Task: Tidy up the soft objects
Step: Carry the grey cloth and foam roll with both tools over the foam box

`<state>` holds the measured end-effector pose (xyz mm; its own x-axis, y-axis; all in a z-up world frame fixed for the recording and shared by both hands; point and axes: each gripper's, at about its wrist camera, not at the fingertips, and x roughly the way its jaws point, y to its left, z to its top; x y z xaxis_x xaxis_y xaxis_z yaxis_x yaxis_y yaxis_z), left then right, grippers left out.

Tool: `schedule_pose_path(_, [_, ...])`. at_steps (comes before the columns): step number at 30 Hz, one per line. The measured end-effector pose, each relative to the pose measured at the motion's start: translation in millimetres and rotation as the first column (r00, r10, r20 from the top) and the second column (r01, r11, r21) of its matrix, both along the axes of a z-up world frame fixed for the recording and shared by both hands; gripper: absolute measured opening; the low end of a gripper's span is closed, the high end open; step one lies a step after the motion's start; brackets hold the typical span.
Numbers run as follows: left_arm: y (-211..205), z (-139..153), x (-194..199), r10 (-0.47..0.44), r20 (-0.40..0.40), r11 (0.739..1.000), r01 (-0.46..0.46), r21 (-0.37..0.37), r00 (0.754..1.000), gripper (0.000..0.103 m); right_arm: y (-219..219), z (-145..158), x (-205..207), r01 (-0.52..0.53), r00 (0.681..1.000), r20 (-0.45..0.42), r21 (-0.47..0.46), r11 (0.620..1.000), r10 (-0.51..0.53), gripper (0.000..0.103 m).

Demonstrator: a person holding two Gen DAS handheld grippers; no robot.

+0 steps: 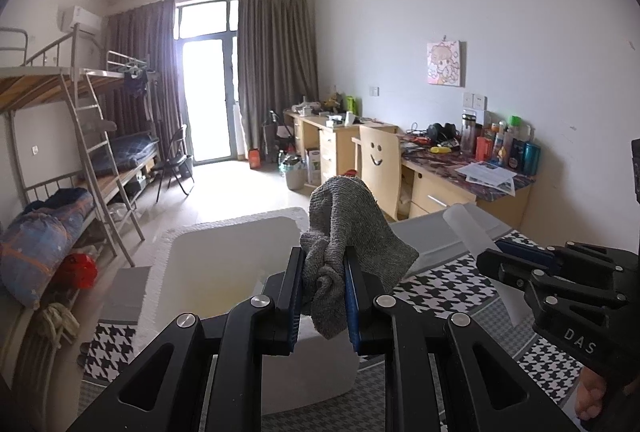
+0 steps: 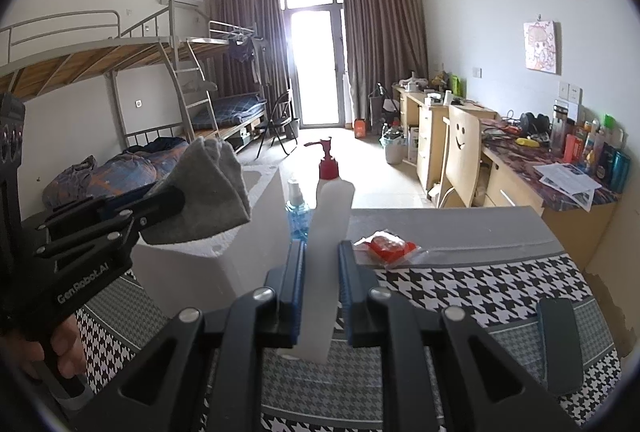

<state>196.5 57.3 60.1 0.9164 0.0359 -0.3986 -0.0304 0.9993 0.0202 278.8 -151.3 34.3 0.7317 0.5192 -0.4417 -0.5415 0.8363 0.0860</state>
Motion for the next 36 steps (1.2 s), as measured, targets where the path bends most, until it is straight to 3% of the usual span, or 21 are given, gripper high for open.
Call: schedule_pose_path(36, [43, -7, 27, 0.184, -0.028, 0.983, -0.184, 0.003, 0.983, 0.020, 57, 18, 18, -0.161, 0.987, -0.009, -0.030, 0.986, 0.161, 0.020])
